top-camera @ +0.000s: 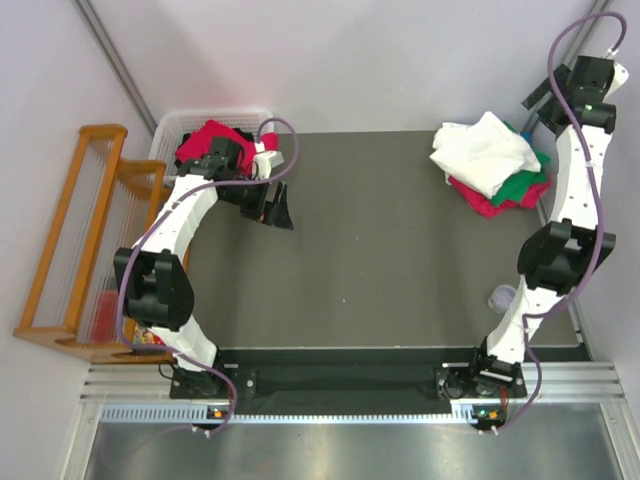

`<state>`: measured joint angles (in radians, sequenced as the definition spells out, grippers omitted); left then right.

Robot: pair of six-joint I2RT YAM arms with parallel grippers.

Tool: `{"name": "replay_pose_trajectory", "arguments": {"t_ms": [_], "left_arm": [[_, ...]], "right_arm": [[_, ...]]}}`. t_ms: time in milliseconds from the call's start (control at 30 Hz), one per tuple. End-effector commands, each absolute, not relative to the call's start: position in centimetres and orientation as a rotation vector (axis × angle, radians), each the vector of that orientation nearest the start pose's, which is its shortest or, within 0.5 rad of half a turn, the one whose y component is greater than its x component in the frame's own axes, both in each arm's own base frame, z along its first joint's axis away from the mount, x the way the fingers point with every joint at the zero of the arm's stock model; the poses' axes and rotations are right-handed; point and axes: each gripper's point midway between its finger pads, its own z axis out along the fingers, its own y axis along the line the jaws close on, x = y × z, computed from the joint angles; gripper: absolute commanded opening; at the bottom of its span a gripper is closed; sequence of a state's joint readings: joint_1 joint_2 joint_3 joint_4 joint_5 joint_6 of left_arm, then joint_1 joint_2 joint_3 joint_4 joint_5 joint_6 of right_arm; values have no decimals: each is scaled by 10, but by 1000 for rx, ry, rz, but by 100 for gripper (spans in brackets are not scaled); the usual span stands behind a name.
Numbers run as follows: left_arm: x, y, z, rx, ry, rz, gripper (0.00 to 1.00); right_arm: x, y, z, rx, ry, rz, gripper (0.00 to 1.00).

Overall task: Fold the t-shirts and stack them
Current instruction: Neatly place the folded tshirt to the corner

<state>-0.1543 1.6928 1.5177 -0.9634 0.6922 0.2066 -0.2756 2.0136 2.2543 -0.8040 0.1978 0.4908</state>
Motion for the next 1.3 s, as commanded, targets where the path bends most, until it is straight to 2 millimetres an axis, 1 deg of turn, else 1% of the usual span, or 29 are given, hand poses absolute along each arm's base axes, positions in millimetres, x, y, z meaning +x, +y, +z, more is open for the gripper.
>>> {"name": "replay_pose_trajectory", "arguments": {"t_ms": [0, 33, 67, 100, 167, 200, 267, 300, 333, 400, 433, 533, 567, 600, 633, 667, 733, 767, 800, 867, 900, 967, 1000, 1067, 1100, 1167, 1200, 1233, 1267], "left_arm": [[331, -161, 196, 687, 2422, -916, 99], [332, -160, 196, 686, 2423, -914, 99], [330, -160, 197, 689, 2424, -914, 99], [331, -159, 196, 691, 2425, -904, 99], [332, -157, 197, 689, 2428, -888, 99], [332, -155, 198, 691, 2422, -883, 99], [334, -154, 199, 689, 2420, -878, 99], [335, -152, 199, 684, 2422, -877, 99], [336, -151, 200, 679, 2422, -875, 99], [337, -150, 199, 668, 2439, -884, 99], [336, -150, 200, 669, 2436, -893, 99], [335, -148, 202, 664, 2436, -887, 99], [336, -146, 203, 662, 2433, -883, 99], [335, -145, 203, 660, 2435, -884, 99], [334, -145, 204, 661, 2430, -885, 99], [333, -144, 204, 654, 2436, -892, 99], [331, -144, 202, 653, 2438, -897, 99], [330, -143, 203, 653, 2433, -898, 99], [329, -142, 201, 649, 2440, -898, 99], [327, -140, 202, 643, 2438, -888, 99], [327, -138, 203, 640, 2436, -885, 99], [327, -134, 209, 629, 2427, -873, 99], [328, -134, 213, 625, 2418, -870, 99], [331, -131, 229, 615, 2376, -849, 99], [332, -130, 235, 609, 2365, -841, 99], [332, -127, 252, 599, 2327, -815, 99], [332, -124, 257, 593, 2317, -785, 99], [330, -122, 267, 592, 2288, -754, 99], [330, -120, 271, 576, 2275, -734, 99]], "right_arm": [[543, -93, 314, 677, 1949, 292, 100], [550, -85, 307, 665, 1963, 337, 100], [561, -79, 285, 647, 2005, 373, 100], [568, -65, 284, 608, 2016, 404, 100], [580, -58, 263, 580, 2058, 384, 100], [585, -54, 261, 565, 2058, 360, 100], [596, -53, 250, 557, 2058, 353, 100], [601, -56, 254, 551, 2038, 348, 100], [610, -59, 244, 551, 2039, 337, 100], [620, -63, 249, 528, 2012, 319, 100], [626, -65, 244, 524, 2002, 312, 100], [632, -74, 228, 543, 1997, 282, 100], [629, -77, 210, 563, 2023, 279, 100], [631, -80, 205, 571, 2012, 276, 100], [629, -80, 199, 580, 2018, 275, 100], [624, -82, 179, 601, 2055, 271, 100], [621, -83, 165, 603, 2075, 272, 100], [617, -81, 153, 610, 2102, 274, 100], [616, -79, 152, 601, 2106, 283, 100], [612, -75, 166, 590, 2085, 319, 100], [610, -70, 192, 565, 2042, 347, 100], [606, -55, 217, 527, 1996, 428, 100], [601, -49, 249, 500, 1946, 446, 100], [593, -30, 282, 455, 1902, 498, 100], [583, -22, 316, 415, 1852, 509, 100], [568, 4, 347, 316, 1812, 537, 100], [552, 14, 378, 266, 1760, 542, 100], [542, 34, 380, 228, 1768, 550, 100], [531, 41, 388, 186, 1757, 526, 100]]}}
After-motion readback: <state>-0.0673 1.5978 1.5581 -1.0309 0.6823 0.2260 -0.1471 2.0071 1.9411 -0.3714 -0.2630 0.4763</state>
